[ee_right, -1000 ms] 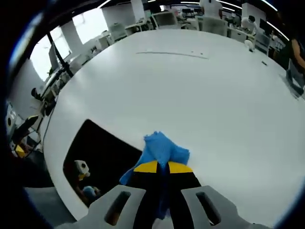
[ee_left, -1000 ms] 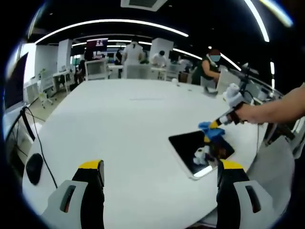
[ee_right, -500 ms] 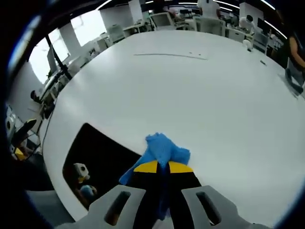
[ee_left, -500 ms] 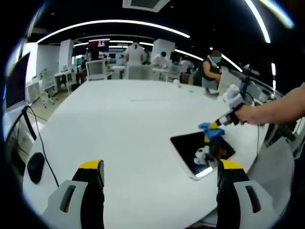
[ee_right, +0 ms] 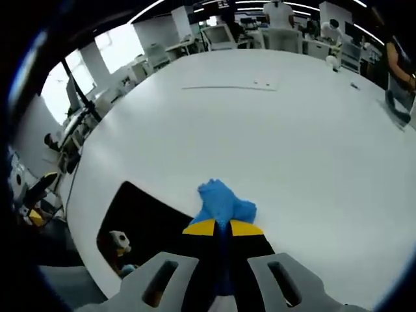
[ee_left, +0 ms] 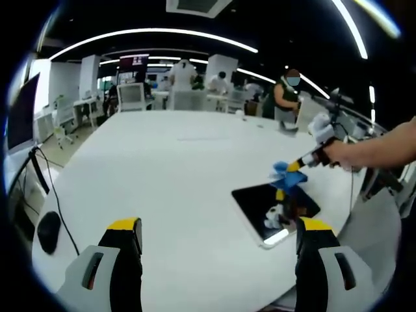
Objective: Wipe the mirror surface with the cleaning cloth until all visible marks leave the cleaned area.
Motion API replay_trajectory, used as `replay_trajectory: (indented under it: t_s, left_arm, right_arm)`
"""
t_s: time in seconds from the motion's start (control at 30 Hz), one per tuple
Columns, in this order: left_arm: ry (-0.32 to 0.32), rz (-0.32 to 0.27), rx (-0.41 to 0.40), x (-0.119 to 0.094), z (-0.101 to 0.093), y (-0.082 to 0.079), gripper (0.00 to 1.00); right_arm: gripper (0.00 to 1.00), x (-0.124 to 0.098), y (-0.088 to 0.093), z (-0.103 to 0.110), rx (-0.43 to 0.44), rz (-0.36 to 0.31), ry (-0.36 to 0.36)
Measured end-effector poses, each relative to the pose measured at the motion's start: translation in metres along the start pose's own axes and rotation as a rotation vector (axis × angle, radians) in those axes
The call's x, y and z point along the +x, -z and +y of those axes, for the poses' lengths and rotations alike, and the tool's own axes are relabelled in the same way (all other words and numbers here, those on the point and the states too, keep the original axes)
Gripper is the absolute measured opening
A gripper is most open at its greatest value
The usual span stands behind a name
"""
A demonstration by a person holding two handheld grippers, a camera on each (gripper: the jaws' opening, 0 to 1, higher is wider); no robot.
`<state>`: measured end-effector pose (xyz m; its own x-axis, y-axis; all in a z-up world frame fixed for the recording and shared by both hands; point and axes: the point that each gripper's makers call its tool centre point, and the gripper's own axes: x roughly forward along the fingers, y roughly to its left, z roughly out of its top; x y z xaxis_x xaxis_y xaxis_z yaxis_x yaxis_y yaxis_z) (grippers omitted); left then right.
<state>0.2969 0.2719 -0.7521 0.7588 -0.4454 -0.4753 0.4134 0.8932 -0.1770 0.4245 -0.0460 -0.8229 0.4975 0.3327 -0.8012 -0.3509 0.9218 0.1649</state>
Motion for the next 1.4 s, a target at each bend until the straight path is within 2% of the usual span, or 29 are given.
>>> replay_trajectory:
  t_s: [0.1,0.6,0.83,1.17,1.4]
  left_arm:
    - [0.003,0.001,0.002,0.001,-0.002,0.001,0.99]
    - [0.014,0.002,0.008,0.004,-0.005,-0.001,0.99]
    - [0.023,0.003,0.013,0.007,-0.008,-0.003,0.99]
    - [0.033,0.005,0.016,0.010,-0.010,-0.004,0.99]
    - [0.035,0.008,0.014,0.012,-0.011,-0.002,0.99]
  right_arm:
    - [0.01,-0.004,-0.004,-0.001,-0.002,-0.011,0.002]
    - [0.01,-0.014,0.001,-0.014,-0.007,-0.006,0.018]
    - [0.01,-0.026,0.006,-0.035,-0.007,-0.004,0.041]
    - [0.01,-0.046,0.023,-0.079,0.004,0.020,0.097]
    - [0.01,-0.051,0.032,-0.089,0.019,0.035,0.096]
